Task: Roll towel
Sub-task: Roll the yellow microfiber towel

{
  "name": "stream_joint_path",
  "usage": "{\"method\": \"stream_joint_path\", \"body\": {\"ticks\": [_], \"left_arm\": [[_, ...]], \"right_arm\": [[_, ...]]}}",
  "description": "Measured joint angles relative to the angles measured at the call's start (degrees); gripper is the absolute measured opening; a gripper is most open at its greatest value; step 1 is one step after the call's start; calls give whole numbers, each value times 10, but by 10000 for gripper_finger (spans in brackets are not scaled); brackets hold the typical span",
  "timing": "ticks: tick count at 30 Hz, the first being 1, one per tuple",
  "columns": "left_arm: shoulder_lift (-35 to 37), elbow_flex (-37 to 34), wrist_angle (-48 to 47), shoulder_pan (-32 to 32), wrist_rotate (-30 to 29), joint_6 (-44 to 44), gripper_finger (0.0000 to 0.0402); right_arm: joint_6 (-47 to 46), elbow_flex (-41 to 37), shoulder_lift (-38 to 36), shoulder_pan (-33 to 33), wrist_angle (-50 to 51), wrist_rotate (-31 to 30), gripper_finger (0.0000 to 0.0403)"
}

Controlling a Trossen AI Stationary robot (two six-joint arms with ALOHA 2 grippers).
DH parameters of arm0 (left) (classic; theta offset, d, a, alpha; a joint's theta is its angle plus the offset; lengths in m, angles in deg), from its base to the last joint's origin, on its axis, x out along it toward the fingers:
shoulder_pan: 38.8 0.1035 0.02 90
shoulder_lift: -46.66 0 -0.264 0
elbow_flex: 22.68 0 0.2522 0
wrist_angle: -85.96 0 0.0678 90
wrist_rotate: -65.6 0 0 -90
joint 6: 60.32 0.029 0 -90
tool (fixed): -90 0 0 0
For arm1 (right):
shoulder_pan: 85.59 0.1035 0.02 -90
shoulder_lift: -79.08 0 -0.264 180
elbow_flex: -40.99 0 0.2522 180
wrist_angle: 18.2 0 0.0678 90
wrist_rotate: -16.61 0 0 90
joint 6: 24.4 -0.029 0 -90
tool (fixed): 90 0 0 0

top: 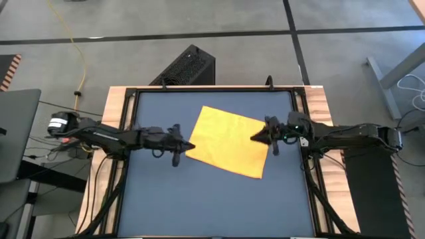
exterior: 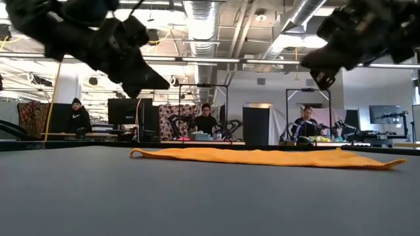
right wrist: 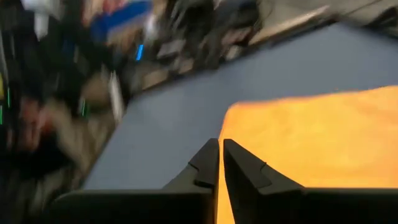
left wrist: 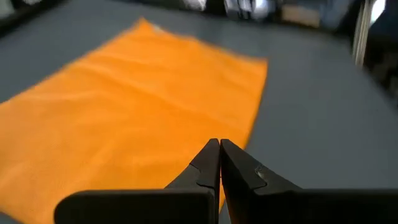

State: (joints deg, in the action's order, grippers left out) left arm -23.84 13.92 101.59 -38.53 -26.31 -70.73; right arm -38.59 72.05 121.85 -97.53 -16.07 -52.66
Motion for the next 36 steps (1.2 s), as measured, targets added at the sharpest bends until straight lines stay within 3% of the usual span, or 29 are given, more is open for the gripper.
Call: {"method": "stream_joint_path", "body": {"ticks": [5, 9, 16, 22, 24, 29, 36], "left_arm": [[-31, 86, -185, 0, 28, 84, 0], [-38, 129, -300, 0, 16, 150, 4], [-36, 135, -327, 0, 18, 205, 56], [-36, 135, -355, 0, 32, 216, 119], [-36, 135, -354, 0, 36, 215, 137], [-36, 135, -356, 0, 51, 214, 165], [-36, 131, -403, 0, 77, 255, 171]], "right_arm": [[100, 93, 9, 107, 282, -80, 86], [112, 138, 19, 187, 373, -166, 116], [58, 143, 96, 333, 373, -206, 170], [18, 143, 201, 435, 316, -315, 196], [-11, 142, 228, 450, 309, -344, 201], [-34, 142, 297, 465, 303, -349, 204], [-67, 142, 368, 482, 258, -393, 205]]}}
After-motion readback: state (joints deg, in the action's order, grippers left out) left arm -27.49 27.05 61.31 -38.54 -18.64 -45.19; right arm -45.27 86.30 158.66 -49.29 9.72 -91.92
